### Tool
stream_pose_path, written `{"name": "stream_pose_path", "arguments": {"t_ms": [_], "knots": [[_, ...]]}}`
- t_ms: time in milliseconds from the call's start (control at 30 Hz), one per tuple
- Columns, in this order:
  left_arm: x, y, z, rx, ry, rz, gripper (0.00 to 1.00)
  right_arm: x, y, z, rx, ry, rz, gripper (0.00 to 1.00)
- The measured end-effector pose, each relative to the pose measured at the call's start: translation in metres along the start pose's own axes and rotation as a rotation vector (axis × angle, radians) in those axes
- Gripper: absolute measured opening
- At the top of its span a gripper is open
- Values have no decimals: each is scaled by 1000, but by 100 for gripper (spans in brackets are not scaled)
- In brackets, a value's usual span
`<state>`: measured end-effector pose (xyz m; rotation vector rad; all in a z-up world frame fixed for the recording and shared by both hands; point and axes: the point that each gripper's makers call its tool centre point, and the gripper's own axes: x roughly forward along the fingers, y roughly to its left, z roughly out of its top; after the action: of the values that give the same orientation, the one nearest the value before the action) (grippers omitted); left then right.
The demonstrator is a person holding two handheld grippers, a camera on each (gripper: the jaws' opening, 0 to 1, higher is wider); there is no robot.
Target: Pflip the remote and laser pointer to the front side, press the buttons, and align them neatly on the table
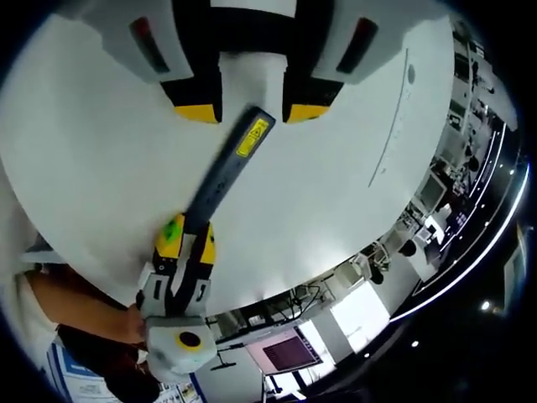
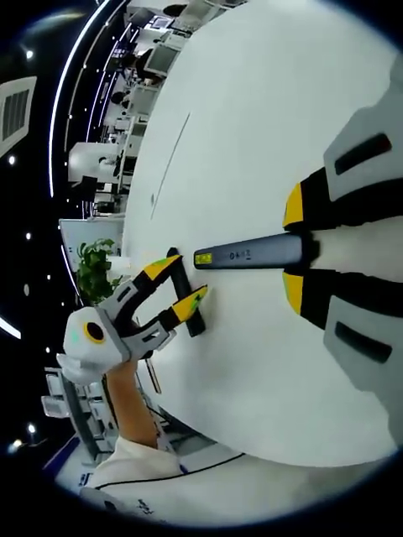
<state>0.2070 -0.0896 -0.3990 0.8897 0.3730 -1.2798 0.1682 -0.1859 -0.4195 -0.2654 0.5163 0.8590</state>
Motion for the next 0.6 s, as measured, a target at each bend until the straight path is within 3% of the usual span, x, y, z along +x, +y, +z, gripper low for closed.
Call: {"name": "stream_pose_path", "arguments": {"t_ms": [433,600], "knots": [[5,1,-6,-2,18,-24,30,0,0,0,-6,2,6,21],[4,10,-6,12,25,-17,28,0,-1,-1,-6,3,6,21]]}}
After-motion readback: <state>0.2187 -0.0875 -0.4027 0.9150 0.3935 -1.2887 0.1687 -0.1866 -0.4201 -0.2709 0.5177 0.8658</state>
